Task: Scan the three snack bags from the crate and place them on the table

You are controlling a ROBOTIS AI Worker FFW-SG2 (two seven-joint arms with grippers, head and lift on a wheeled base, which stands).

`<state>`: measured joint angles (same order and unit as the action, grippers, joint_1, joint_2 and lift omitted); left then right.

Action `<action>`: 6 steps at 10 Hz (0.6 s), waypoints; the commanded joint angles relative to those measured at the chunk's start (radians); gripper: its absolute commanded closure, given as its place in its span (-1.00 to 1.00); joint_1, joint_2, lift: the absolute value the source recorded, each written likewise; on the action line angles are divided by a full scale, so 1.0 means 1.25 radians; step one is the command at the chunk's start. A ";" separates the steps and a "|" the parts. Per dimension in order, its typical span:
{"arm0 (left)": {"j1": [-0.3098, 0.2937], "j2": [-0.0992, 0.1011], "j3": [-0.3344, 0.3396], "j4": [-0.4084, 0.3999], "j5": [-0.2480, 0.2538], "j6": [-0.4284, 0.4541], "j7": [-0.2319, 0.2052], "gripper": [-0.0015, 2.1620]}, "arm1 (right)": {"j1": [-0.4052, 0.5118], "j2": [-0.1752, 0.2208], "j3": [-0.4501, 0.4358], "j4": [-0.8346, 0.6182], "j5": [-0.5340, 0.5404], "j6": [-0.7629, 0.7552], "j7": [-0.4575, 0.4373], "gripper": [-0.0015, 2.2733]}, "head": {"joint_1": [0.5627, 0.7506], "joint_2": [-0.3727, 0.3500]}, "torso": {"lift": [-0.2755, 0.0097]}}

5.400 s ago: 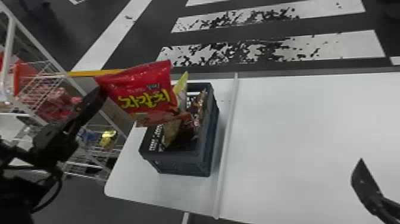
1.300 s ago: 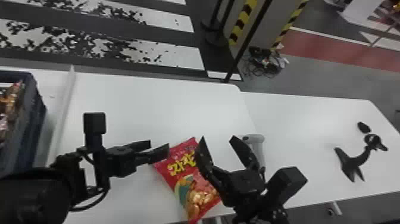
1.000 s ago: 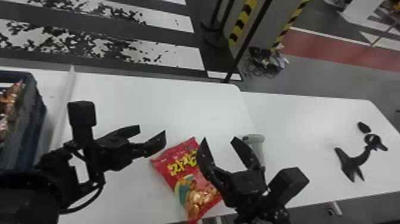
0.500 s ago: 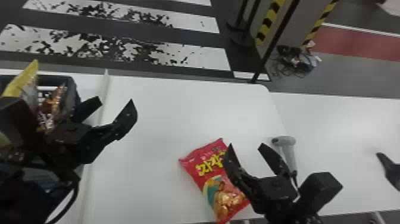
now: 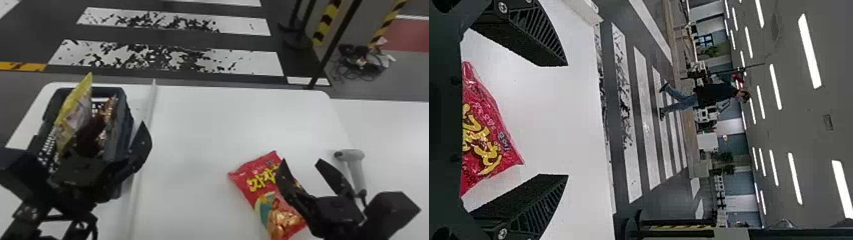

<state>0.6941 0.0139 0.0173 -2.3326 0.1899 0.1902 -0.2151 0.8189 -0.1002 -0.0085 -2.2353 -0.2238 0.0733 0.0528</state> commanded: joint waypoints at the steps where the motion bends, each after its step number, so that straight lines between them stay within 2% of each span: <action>1: 0.044 0.011 -0.002 -0.010 -0.019 -0.001 0.009 -0.98 | -0.024 0.000 -0.007 0.015 0.015 0.010 -0.015 -0.92 | 0.41 -0.13 | 0.50; 4: 0.080 0.026 -0.006 -0.009 -0.019 -0.005 0.008 -0.98 | -0.083 0.000 -0.050 0.005 0.043 0.095 -0.040 -0.92 | 0.41 -0.23 | 0.50; 5: 0.085 0.031 -0.008 -0.007 -0.018 -0.005 0.008 -0.98 | -0.083 -0.003 -0.055 -0.003 0.072 0.098 -0.037 -0.92 | 0.41 -0.29 | 0.50; 6: 0.085 0.038 -0.009 0.001 -0.018 -0.005 0.008 -0.98 | -0.073 -0.013 -0.048 -0.008 0.128 0.095 -0.002 -0.92 | 0.41 -0.31 | 0.50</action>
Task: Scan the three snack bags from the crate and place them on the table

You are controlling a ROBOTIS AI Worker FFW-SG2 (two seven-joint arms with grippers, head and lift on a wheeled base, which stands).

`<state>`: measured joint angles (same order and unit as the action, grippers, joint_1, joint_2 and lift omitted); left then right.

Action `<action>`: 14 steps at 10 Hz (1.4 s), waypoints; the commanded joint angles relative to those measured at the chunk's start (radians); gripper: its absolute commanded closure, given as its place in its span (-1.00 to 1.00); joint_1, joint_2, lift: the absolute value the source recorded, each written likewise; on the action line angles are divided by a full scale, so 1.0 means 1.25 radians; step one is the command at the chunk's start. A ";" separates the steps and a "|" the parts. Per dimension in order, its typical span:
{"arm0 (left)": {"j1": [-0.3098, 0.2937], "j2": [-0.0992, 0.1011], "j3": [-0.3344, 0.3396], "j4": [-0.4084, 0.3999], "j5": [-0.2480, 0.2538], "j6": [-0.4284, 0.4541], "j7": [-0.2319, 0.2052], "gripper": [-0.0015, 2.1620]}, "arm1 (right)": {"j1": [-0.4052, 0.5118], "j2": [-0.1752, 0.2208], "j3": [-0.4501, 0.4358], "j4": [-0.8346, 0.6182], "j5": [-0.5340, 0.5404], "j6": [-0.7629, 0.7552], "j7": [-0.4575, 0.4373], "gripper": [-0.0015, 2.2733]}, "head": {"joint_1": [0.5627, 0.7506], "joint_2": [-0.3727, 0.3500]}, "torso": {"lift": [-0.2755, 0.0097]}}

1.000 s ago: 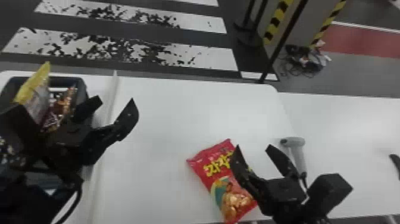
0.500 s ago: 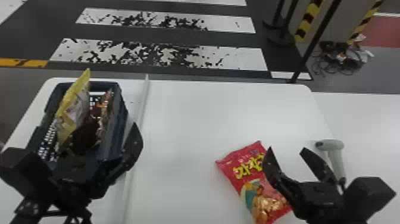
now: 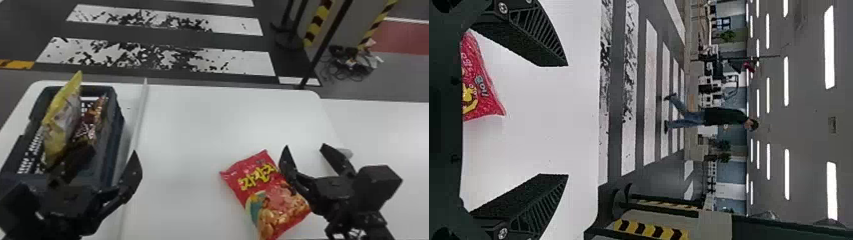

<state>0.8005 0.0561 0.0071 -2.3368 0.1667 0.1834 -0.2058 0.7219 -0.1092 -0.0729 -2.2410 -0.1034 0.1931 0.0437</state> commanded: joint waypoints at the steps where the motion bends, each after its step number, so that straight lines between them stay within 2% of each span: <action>1: -0.001 0.005 -0.001 0.009 0.003 0.000 -0.002 -0.98 | 0.019 -0.017 0.007 -0.009 0.072 0.000 0.037 -0.92 | 0.41 -0.31 | 0.50; 4: -0.012 0.005 -0.004 0.020 0.004 0.000 -0.005 -0.98 | 0.048 -0.046 0.071 -0.039 0.181 0.027 0.057 -0.92 | 0.41 -0.20 | 0.50; 8: -0.021 0.010 0.002 0.034 0.007 0.000 -0.003 -0.98 | 0.054 -0.127 0.185 -0.032 0.324 0.171 0.058 -0.92 | 0.41 -0.02 | 0.50; 11: -0.033 0.010 0.002 0.041 0.014 0.002 -0.011 -0.98 | 0.058 -0.164 0.193 0.010 0.343 0.196 0.058 -0.92 | 0.41 0.03 | 0.50; 14: -0.043 0.008 -0.002 0.057 0.014 0.002 -0.013 -0.98 | 0.032 -0.173 0.199 0.077 0.354 0.198 0.058 -0.92 | 0.41 -0.07 | 0.50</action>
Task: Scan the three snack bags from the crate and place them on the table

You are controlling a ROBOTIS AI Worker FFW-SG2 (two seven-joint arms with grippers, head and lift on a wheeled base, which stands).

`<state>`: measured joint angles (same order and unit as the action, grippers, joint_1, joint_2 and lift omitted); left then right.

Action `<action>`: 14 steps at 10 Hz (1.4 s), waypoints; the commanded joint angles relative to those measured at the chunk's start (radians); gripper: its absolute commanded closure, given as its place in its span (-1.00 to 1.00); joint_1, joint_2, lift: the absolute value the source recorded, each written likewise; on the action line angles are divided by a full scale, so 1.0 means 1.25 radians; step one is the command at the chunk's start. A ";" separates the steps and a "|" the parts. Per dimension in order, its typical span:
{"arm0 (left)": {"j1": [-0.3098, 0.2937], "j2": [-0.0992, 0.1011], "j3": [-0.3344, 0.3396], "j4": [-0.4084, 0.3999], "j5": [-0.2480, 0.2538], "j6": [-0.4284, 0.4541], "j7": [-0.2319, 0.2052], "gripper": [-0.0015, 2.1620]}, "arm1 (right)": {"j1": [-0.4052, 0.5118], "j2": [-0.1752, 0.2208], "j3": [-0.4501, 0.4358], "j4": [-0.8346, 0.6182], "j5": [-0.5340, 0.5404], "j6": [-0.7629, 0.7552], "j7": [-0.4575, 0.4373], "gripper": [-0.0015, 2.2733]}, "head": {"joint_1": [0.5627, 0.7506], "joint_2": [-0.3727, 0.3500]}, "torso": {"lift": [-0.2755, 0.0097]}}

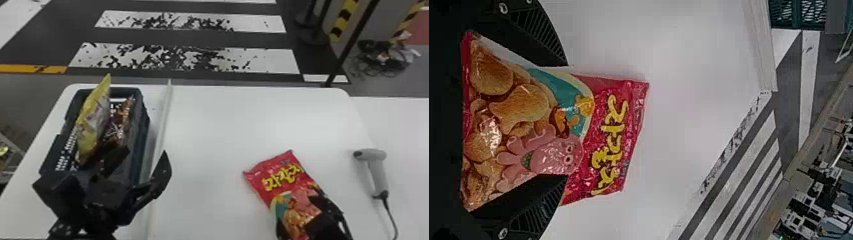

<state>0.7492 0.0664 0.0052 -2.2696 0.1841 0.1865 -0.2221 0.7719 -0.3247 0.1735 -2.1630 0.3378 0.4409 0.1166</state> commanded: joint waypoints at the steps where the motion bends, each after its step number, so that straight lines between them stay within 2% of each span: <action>1: -0.002 0.000 0.000 0.006 0.000 0.000 -0.002 -0.98 | -0.020 0.000 0.011 0.032 0.002 0.000 0.000 -0.92 | 0.41 -0.09 | 0.50; 3: -0.002 0.001 0.001 0.008 0.000 0.000 -0.003 -0.98 | -0.024 0.000 0.038 0.043 0.026 0.008 -0.002 -0.92 | 0.41 -0.08 | 0.50; 6: -0.003 0.001 0.002 0.009 0.005 0.000 -0.006 -0.98 | -0.078 0.000 0.088 0.108 0.068 0.074 -0.028 -0.92 | 0.41 -0.05 | 0.50; 7: -0.004 0.000 0.004 0.013 0.011 0.000 -0.011 -0.98 | -0.101 0.000 0.100 0.122 0.071 0.123 -0.028 -0.83 | 0.41 -0.06 | 0.50; 8: -0.004 0.000 0.007 0.019 0.016 0.000 -0.013 -0.98 | -0.118 -0.003 0.113 0.123 0.075 0.172 -0.021 -0.44 | 0.41 -0.08 | 0.50; 9: -0.004 0.000 0.011 0.022 0.021 0.000 -0.017 -0.98 | -0.127 -0.003 0.121 0.122 0.076 0.177 -0.027 0.41 | 0.41 -0.09 | 0.50; 10: -0.004 0.000 0.012 0.022 0.023 0.000 -0.017 -0.98 | -0.128 -0.004 0.125 0.122 0.075 0.155 -0.054 0.91 | 0.41 -0.10 | 0.50; 11: -0.007 0.001 0.013 0.024 0.025 0.000 -0.017 -0.98 | -0.112 -0.005 0.121 0.112 0.071 0.076 -0.081 0.98 | 0.41 -0.10 | 0.50; 12: -0.008 -0.002 0.014 0.024 0.027 0.000 -0.017 -0.98 | -0.106 -0.005 0.107 0.091 0.048 0.074 -0.086 0.98 | 0.41 -0.07 | 0.50; 14: -0.007 -0.004 0.014 0.023 0.033 0.000 -0.022 -0.98 | -0.107 -0.004 0.038 0.031 -0.059 0.096 -0.053 0.98 | 0.41 -0.02 | 0.50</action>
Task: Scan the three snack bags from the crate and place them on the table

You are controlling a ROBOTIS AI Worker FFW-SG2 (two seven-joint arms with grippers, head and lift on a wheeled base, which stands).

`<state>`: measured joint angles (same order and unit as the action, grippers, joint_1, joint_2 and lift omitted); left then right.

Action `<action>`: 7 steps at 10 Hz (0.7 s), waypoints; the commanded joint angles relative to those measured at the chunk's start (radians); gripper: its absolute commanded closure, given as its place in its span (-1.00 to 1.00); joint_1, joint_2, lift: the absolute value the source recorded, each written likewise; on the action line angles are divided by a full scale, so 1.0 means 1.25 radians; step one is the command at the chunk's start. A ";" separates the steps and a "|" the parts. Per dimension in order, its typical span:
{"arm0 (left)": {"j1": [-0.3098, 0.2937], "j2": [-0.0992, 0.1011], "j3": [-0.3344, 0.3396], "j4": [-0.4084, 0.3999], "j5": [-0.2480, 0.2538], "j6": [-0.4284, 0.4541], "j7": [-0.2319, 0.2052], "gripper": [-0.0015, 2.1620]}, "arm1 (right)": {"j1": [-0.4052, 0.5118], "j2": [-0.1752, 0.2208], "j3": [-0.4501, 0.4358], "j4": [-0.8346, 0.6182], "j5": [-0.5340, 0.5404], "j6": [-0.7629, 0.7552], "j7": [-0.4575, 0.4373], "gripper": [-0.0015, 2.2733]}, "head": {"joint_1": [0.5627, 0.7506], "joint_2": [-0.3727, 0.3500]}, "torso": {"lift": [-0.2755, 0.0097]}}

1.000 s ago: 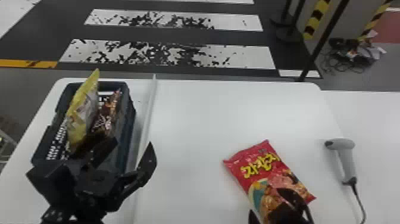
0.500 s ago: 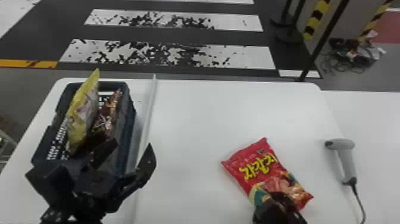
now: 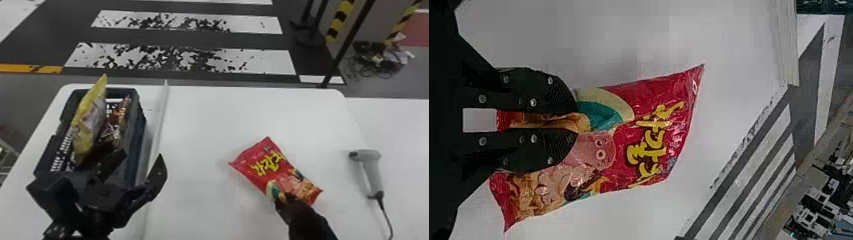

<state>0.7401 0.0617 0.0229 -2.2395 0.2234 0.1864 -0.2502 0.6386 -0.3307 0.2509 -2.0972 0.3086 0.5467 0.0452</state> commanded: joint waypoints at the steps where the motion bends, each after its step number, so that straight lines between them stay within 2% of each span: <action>1: 0.004 -0.002 -0.001 -0.006 0.002 -0.005 0.000 -0.98 | -0.002 0.003 -0.056 -0.054 -0.069 0.031 0.010 0.98 | 0.41 -0.03 | 0.50; 2: 0.010 -0.003 -0.005 -0.011 0.002 -0.020 0.000 -0.98 | -0.004 0.011 -0.094 -0.088 -0.113 0.051 0.024 0.98 | 0.41 -0.09 | 0.50; 3: 0.014 -0.002 -0.006 -0.016 0.002 -0.022 -0.001 -0.98 | -0.011 0.041 -0.157 -0.124 -0.199 0.080 0.063 0.98 | 0.41 -0.14 | 0.50; 4: 0.018 -0.003 -0.009 -0.021 0.000 -0.024 -0.002 -0.98 | -0.018 0.081 -0.251 -0.147 -0.344 0.112 0.115 0.98 | 0.41 -0.17 | 0.50; 6: 0.019 0.002 -0.020 -0.025 -0.003 -0.024 -0.004 -0.98 | -0.069 0.171 -0.483 -0.157 -0.685 0.303 0.240 0.98 | 0.41 -0.23 | 0.50; 7: 0.019 0.003 -0.021 -0.025 -0.004 -0.024 -0.004 -0.98 | -0.073 0.180 -0.547 -0.157 -0.793 0.335 0.268 0.98 | 0.41 -0.27 | 0.50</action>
<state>0.7638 0.0646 -0.0012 -2.2697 0.2185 0.1558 -0.2547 0.5544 -0.1180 -0.3745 -2.2928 -0.5887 0.9309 0.3777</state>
